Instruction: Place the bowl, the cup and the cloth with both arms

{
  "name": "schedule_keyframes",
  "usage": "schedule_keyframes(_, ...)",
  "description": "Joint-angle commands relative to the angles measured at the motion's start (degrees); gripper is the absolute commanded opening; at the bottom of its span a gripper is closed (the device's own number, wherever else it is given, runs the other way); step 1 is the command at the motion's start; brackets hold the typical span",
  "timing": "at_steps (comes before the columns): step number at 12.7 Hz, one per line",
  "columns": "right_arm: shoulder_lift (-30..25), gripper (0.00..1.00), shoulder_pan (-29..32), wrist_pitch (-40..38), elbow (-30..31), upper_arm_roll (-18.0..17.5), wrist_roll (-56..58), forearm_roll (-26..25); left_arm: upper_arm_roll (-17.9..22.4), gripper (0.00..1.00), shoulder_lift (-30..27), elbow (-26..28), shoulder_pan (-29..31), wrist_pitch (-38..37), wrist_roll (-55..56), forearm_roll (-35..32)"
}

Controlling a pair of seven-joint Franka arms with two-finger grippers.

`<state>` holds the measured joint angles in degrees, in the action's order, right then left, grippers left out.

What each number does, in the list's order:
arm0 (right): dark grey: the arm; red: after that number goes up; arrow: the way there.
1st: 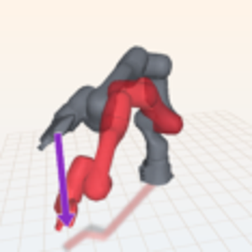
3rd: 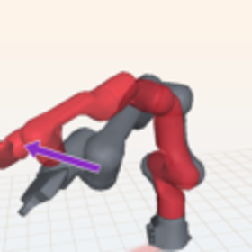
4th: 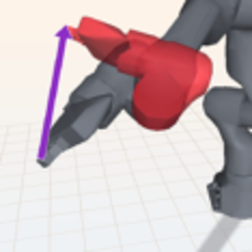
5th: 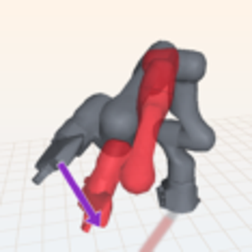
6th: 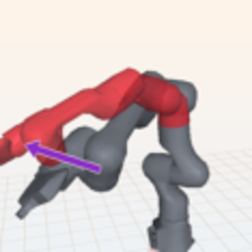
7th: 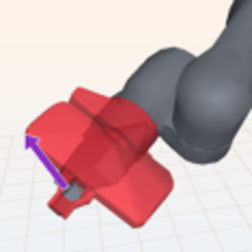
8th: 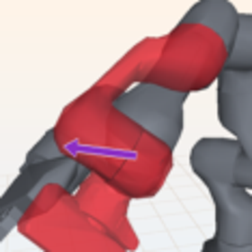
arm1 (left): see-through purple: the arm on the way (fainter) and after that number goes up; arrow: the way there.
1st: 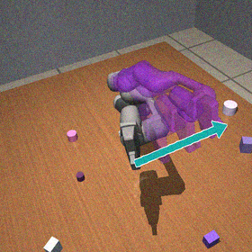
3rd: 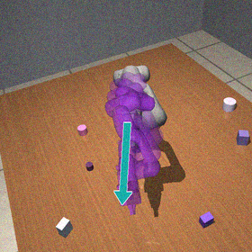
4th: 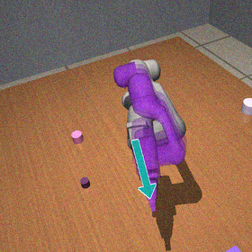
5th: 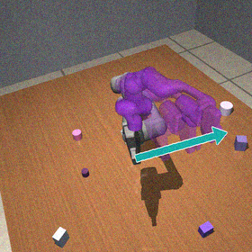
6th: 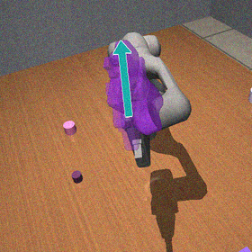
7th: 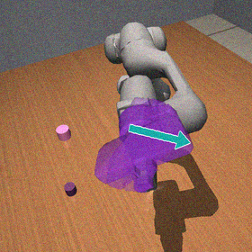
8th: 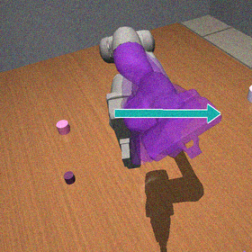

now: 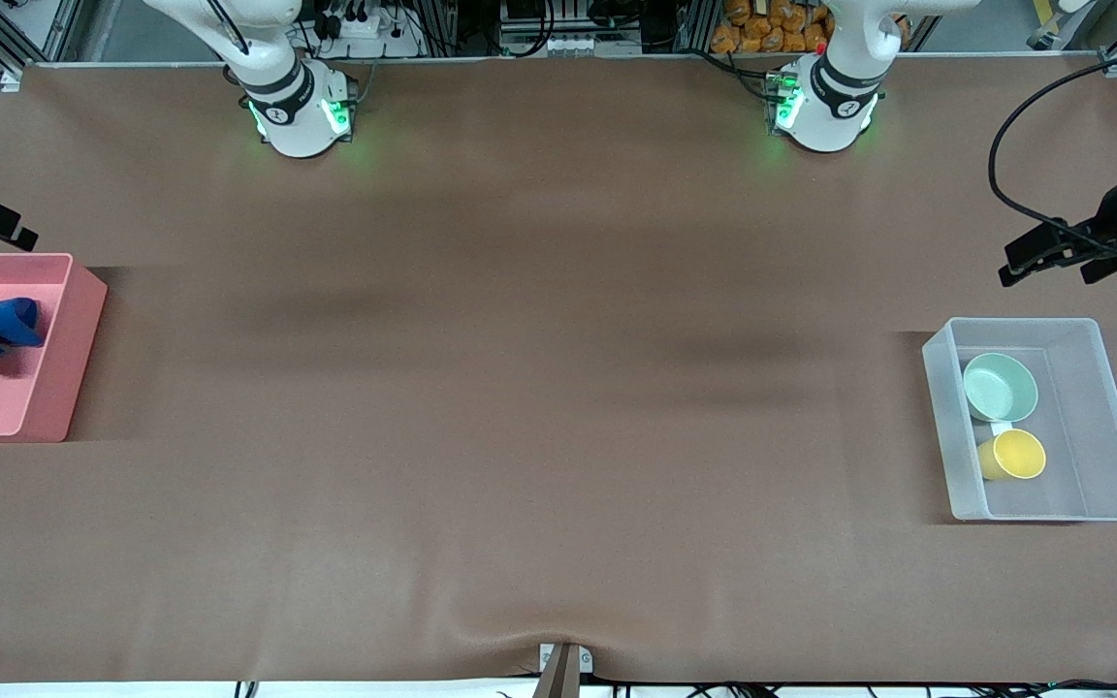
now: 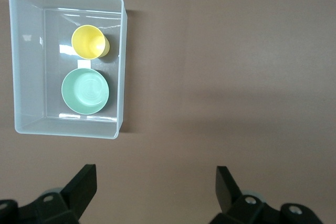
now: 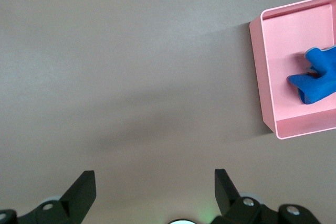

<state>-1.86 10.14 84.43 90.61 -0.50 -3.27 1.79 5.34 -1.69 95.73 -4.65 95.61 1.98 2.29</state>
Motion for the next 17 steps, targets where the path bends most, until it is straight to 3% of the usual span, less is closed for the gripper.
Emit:
schedule_keyframes(1, 0.7, 1.0, -0.3, -0.8, -1.8, -0.1, -0.3, -1.0, -0.2, 1.0, 1.6, -2.1, 0.3, -0.5, -0.1, 0.3)
schedule_keyframes(4, 0.9, 1.0, -0.4, -0.8, -1.8, -0.1, -0.3, -0.9, -0.2, 1.0, 6.6, -9.2, 0.3, -0.6, -0.8, 0.2)
schedule_keyframes(9, 0.9, 1.0, -0.4, -0.8, -1.8, -0.1, -0.2, -0.9, 2.7, 1.0, 6.2, -11.2, -2.9, -0.6, -0.8, 0.3)
schedule_keyframes(17, 1.0, 1.0, -0.7, -0.8, -1.7, -0.1, -0.2, -1.0, 2.6, 1.0, 5.4, -10.6, -2.4, -1.5, -2.9, 0.5)
